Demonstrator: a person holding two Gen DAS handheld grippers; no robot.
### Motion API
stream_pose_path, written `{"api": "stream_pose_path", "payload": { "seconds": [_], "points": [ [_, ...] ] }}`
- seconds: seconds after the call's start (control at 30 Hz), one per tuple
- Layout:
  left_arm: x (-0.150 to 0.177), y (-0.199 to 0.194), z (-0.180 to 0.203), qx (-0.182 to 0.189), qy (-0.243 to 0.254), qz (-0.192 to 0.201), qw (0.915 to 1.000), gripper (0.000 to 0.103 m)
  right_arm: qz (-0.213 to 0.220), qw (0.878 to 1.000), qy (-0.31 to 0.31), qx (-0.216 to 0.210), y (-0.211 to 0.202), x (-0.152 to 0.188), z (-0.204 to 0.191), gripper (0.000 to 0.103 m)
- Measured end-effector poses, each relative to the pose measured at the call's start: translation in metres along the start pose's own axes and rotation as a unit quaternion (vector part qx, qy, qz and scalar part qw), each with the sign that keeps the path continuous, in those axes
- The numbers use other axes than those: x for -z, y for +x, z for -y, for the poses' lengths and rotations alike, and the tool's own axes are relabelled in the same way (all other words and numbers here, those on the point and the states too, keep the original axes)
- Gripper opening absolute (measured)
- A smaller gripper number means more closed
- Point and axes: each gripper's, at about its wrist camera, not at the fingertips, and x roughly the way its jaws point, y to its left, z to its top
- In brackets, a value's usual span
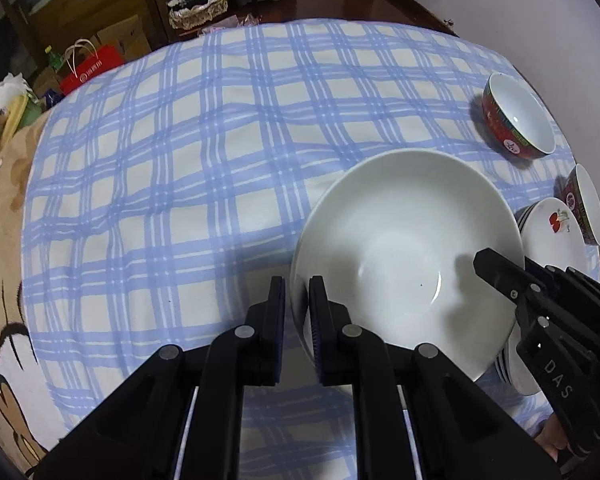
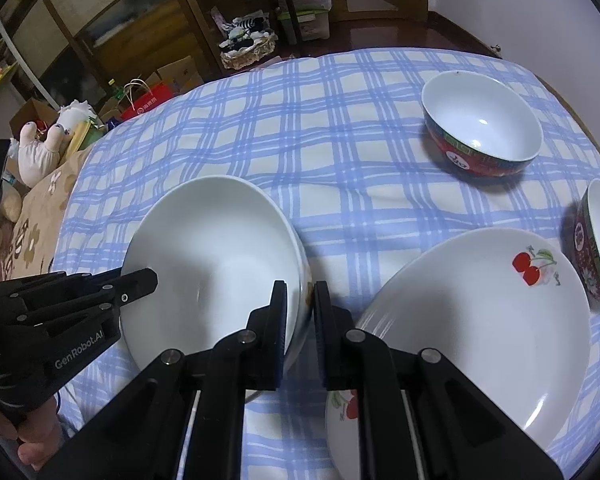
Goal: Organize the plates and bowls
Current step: 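Lower the white bowl onto the cloth and open both tools, then withdraw both tools and move them toward the bowl with the red character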
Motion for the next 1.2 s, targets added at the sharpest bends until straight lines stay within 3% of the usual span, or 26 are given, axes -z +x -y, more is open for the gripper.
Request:
{"api": "stream_pose_path", "payload": {
  "seconds": [0.37, 0.43, 0.5, 0.67, 0.9, 1.03, 1.2],
  "points": [
    [0.01, -0.031, 0.002, 0.016, -0.008, 0.067, 0.9976, 0.016, 0.05, 0.998, 0.022, -0.002, -0.044, -0.003, 0.012, 0.014],
    [0.013, -0.039, 0.002, 0.021, -0.008, 0.081, 0.9965, 0.019, 0.06, 0.998, 0.024, 0.011, -0.055, -0.003, 0.014, 0.021],
    [0.015, -0.046, 0.004, 0.024, -0.008, 0.091, 0.9956, 0.021, 0.073, 0.997, 0.026, 0.02, -0.066, -0.002, 0.017, 0.038],
    [0.022, -0.06, 0.006, 0.022, -0.008, 0.109, 0.9938, 0.029, 0.105, 0.993, 0.03, 0.045, -0.094, 0.003, 0.026, 0.055],
    [0.034, -0.085, 0.018, 0.022, 0.012, 0.149, 0.9885, 0.056, 0.134, 0.988, 0.042, 0.064, -0.125, 0.016, 0.041, 0.083],
    [0.042, -0.097, 0.027, 0.021, 0.029, 0.169, 0.985, 0.077, 0.161, 0.983, 0.041, 0.081, -0.143, 0.025, 0.048, 0.091],
    [0.051, -0.11, 0.035, 0.025, 0.033, 0.186, 0.9817, 0.087, 0.191, 0.976, 0.046, 0.095, -0.163, 0.036, 0.059, 0.103]
  ]
}}
